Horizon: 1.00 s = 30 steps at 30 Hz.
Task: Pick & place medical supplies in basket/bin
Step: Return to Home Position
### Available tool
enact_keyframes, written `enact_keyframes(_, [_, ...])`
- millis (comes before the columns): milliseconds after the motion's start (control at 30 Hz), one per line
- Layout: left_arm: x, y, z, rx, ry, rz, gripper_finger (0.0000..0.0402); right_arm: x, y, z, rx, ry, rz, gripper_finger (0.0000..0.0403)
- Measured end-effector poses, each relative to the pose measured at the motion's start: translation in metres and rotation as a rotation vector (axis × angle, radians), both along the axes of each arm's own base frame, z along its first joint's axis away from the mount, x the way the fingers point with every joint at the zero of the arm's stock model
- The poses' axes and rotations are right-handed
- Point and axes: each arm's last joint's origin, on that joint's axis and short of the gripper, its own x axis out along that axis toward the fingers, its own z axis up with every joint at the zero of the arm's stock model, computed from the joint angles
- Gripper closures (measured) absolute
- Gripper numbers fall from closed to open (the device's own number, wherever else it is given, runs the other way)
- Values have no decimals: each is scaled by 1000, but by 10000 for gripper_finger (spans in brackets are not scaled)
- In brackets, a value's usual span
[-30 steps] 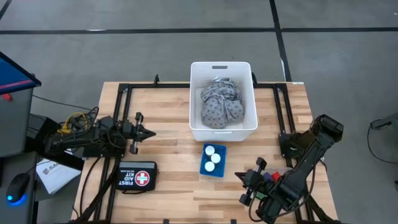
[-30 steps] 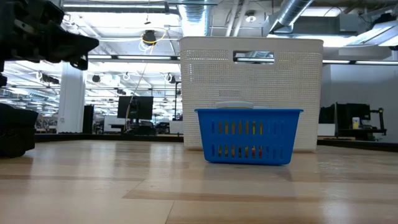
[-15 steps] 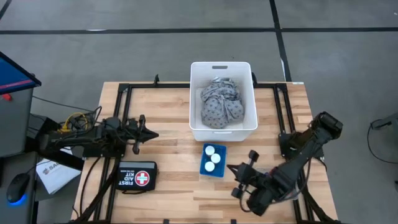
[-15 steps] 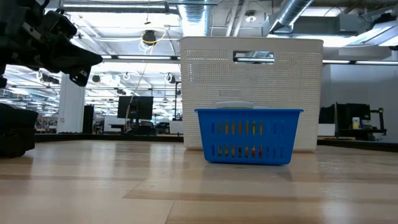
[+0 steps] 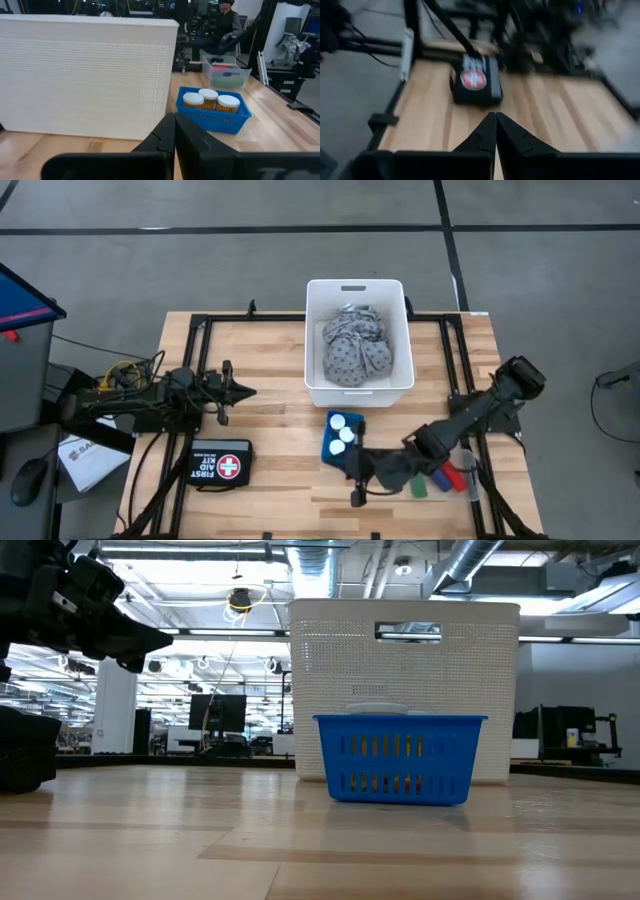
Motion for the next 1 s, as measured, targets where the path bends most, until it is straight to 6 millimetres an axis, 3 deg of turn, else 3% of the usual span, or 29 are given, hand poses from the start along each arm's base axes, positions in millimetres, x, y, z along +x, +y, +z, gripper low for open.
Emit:
enact_keyframes(133, [0,0,1,1,-11,0,402,10,-6,9,-70,-68,86,400])
enact_keyframes(267, [0,0,1,1,-12,1,402,15,-12,5,-48,-41,174,401])
enact_keyframes(433, [0,0,1,1,-12,1,402,12,-22,-38,19,23,225,402])
enact_keyframes(533, [0,0,1,2,-13,1,402,5,-35,-59,75,-24,250,402])
enact_keyframes(667, [0,0,1,1,-14,2,402,-18,-58,-80,113,-67,260,402])
enact_keyframes(833, [0,0,1,1,-15,1,402,-58,-83,-88,172,-135,270,402])
enact_keyframes(1000, [0,0,1,1,-14,2,402,-99,-87,-102,255,-110,302,402])
